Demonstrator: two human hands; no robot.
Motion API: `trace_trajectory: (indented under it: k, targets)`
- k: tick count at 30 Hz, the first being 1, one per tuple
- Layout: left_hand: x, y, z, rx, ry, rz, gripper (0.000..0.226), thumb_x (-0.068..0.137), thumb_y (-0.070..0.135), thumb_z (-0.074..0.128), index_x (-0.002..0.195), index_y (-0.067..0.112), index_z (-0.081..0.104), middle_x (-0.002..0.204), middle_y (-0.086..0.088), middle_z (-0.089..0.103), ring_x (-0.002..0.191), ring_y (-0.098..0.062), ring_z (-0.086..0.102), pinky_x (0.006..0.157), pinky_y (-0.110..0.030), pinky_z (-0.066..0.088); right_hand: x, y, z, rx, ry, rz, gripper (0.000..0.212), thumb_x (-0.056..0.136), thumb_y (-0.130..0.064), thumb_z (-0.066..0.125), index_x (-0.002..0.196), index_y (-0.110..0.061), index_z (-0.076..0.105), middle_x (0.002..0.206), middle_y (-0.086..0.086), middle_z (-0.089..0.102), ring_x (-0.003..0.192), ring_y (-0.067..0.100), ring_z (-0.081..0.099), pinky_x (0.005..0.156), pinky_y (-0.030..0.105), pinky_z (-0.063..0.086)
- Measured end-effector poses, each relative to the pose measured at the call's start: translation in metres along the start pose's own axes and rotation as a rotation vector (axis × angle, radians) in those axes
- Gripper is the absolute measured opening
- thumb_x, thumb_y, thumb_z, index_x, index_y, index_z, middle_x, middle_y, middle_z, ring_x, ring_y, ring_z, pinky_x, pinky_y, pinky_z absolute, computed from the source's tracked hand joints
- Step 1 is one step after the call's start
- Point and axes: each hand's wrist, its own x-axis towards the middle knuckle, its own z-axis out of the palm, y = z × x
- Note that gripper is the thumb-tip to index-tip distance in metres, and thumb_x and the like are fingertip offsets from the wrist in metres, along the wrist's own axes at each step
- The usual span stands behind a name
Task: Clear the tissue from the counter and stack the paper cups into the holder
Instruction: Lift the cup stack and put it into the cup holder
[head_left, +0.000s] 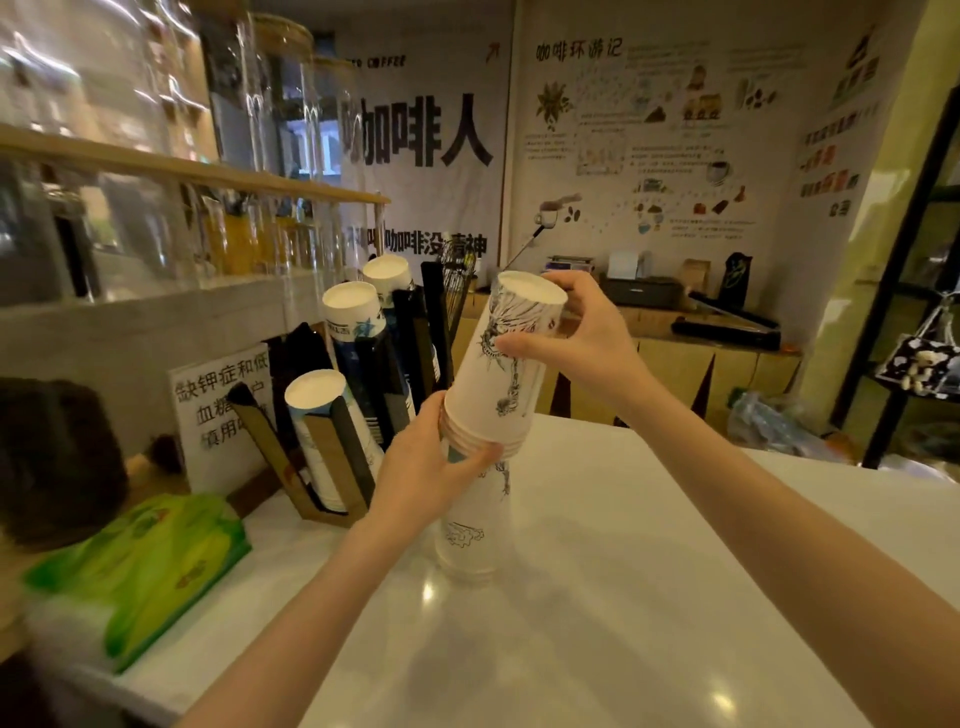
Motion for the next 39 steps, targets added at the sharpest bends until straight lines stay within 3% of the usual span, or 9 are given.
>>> trace_trajectory:
  k: [4,9,14,21,29,35,39]
  targets:
    - [-0.008,-0.014,0.002,-0.014,-0.005,-0.057,0.072,0.068,0.046,0.069,0.129,0.028,0.033,0.13,0.003,0.054,0.11,-0.01,0.05,0.085,-0.027,0.042,0.002,0.008,0.015,-0.011,-0.06,0.032,0.07,0.063,-0.026,0.081,0.121,-0.018,0.044,0.11,-0.006,0.056,0.093,0.008,0.057,0.07,0.018,0.05]
    - [-0.015,-0.026,0.012,-0.018,-0.047,-0.145,0.082,0.067,0.048,0.07,0.133,0.027,0.026,0.134,0.002,0.051,0.118,-0.016,0.048,0.09,-0.032,0.044,-0.001,0.022,0.03,-0.068,-0.097,0.056,0.077,0.061,-0.03,0.082,0.125,-0.018,0.04,0.111,-0.005,0.054,0.094,0.01,0.056,0.076,0.023,0.053]
    - [-0.023,-0.039,0.021,0.022,-0.117,-0.212,0.09,0.062,0.05,0.073,0.135,0.027,0.024,0.134,0.002,0.05,0.119,-0.019,0.049,0.092,-0.036,0.045,-0.014,0.039,0.042,-0.097,-0.169,0.091,0.073,0.064,-0.029,0.081,0.124,-0.019,0.04,0.107,-0.005,0.054,0.086,0.006,0.056,0.068,0.018,0.051]
    - [-0.037,-0.058,0.033,0.016,-0.195,-0.257,0.091,0.057,0.051,0.075,0.132,0.027,0.028,0.132,0.002,0.052,0.119,-0.018,0.049,0.097,-0.039,0.044,-0.032,0.06,0.053,-0.109,-0.223,0.177,0.072,0.065,-0.028,0.08,0.123,-0.019,0.04,0.112,-0.001,0.055,0.092,0.011,0.054,0.064,0.017,0.049]
    - [-0.041,-0.068,0.038,0.026,-0.243,-0.295,0.085,0.061,0.046,0.075,0.13,0.024,0.03,0.133,0.0,0.05,0.119,-0.018,0.049,0.098,-0.039,0.046,-0.042,0.072,0.059,-0.043,-0.258,0.306,0.077,0.067,-0.029,0.079,0.13,-0.015,0.036,0.125,0.004,0.053,0.104,0.014,0.051,0.076,0.025,0.05]
    - [-0.036,-0.069,0.024,0.071,-0.379,-0.276,0.1,0.057,0.038,0.081,0.135,0.025,0.02,0.132,0.001,0.05,0.116,-0.016,0.048,0.093,-0.029,0.041,-0.059,0.099,0.053,0.002,-0.494,0.486,0.093,0.065,-0.02,0.081,0.138,-0.02,0.023,0.129,0.004,0.045,0.116,0.019,0.046,0.089,0.029,0.045]
    - [-0.043,-0.07,0.03,0.073,-0.371,-0.255,0.103,0.054,0.035,0.081,0.135,0.031,0.018,0.134,0.0,0.051,0.12,-0.018,0.048,0.096,-0.031,0.042,-0.079,0.118,0.057,-0.032,-0.619,0.548,0.082,0.068,-0.018,0.079,0.134,-0.016,0.032,0.132,0.005,0.05,0.109,0.016,0.05,0.08,0.019,0.046]
